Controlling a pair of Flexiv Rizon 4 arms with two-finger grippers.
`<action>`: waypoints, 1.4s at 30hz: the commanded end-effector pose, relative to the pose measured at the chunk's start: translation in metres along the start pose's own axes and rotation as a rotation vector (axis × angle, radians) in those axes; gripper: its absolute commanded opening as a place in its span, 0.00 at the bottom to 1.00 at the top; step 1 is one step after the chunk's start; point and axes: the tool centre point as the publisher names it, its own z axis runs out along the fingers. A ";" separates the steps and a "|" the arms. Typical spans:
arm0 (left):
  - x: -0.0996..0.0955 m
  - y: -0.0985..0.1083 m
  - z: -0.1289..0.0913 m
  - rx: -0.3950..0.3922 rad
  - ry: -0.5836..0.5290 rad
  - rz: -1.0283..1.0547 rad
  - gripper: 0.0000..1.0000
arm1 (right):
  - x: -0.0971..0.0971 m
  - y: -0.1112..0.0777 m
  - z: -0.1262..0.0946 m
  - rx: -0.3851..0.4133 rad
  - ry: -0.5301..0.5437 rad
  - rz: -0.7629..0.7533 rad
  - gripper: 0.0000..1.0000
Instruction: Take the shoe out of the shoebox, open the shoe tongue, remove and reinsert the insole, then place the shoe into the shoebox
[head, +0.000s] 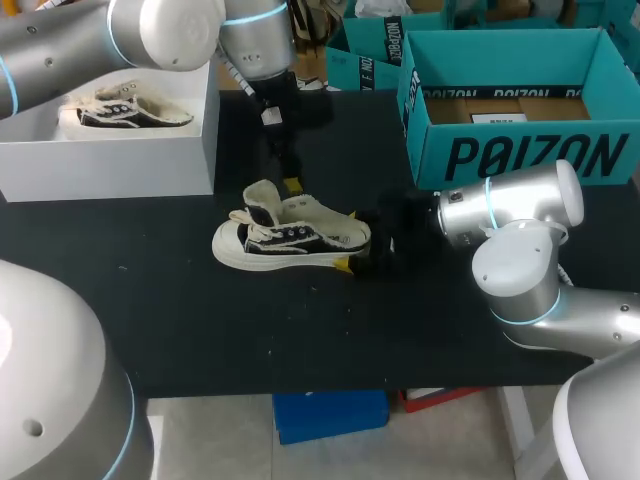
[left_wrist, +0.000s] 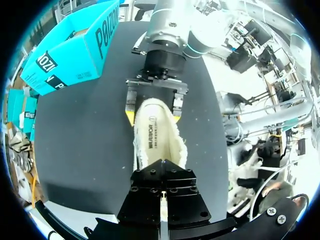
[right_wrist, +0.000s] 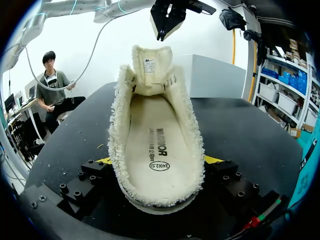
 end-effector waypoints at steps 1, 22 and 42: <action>0.002 0.000 -0.001 0.002 -0.003 -0.002 0.00 | -0.001 -0.002 0.002 0.000 -0.002 0.001 0.00; -0.003 0.004 0.041 0.026 0.085 -0.004 0.00 | -0.001 -0.002 0.002 0.000 -0.002 0.001 0.00; 0.003 0.002 0.081 -0.005 0.129 0.007 0.00 | -0.001 -0.002 0.002 0.000 -0.002 0.001 0.00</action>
